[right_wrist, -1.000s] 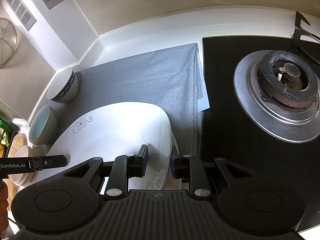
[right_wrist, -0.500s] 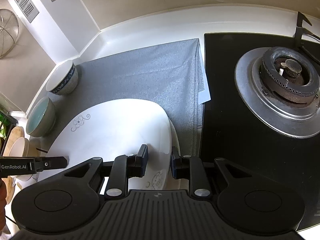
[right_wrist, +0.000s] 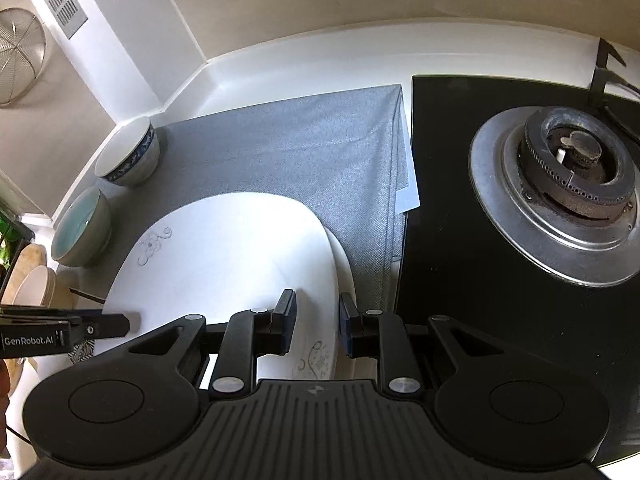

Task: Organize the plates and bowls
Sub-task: 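Lift the white square plate with both tools and carry it onto the brown plate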

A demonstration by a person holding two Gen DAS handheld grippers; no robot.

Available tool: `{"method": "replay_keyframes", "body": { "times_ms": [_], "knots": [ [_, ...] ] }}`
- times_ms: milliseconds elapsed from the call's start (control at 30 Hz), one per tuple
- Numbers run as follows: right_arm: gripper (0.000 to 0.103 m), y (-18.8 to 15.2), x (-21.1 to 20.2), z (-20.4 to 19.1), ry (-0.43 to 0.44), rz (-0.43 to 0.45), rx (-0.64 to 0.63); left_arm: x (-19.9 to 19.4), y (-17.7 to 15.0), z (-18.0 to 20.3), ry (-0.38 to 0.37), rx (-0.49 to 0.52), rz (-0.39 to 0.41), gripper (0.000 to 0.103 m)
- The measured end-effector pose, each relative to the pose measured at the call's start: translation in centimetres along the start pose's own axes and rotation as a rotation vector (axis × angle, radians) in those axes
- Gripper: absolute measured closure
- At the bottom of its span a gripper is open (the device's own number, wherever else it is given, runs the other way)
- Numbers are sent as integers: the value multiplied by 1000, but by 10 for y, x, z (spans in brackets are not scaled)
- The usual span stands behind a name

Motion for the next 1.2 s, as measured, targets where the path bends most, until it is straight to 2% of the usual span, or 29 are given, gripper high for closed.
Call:
{"method": "replay_keyframes", "body": {
  "times_ms": [67,167,367,667,867,1067,1100,1167,1200],
  "knots": [
    [78,0,-1,0,-7,3,-11,-1,0,0,-2,5,9,67],
    [79,-2,-3,-1,-17,0,-20,-2,1,1,-15,0,16,59],
    [89,-6,-5,1,-37,-46,6,-2,-1,10,11,30,34,49],
    [89,-11,-12,5,-33,-67,61,3,-3,18,12,31,7,38],
    [87,-7,-9,2,-78,-29,-5,4,-1,24,0,35,17,34],
    [85,-6,-10,2,-63,-43,4,-4,-1,21,-19,54,40,19],
    [83,-6,-10,3,-64,-48,9,-7,0,21,-16,55,51,19],
    [72,-5,-12,3,-64,-51,20,-14,2,18,-11,54,73,18],
    [62,-4,-14,3,-66,-50,26,-17,4,15,-10,51,84,17]
  ]
}}
Point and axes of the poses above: each gripper's, at about its wrist camera, not at the fingertips, and x roughly the way its jaws point, z to its right, y to its top, the point moved 7 cm from there along x, roughly the way its jaws point, and after that the axes turned 5 degrees about -x, right-handed, at the moved point
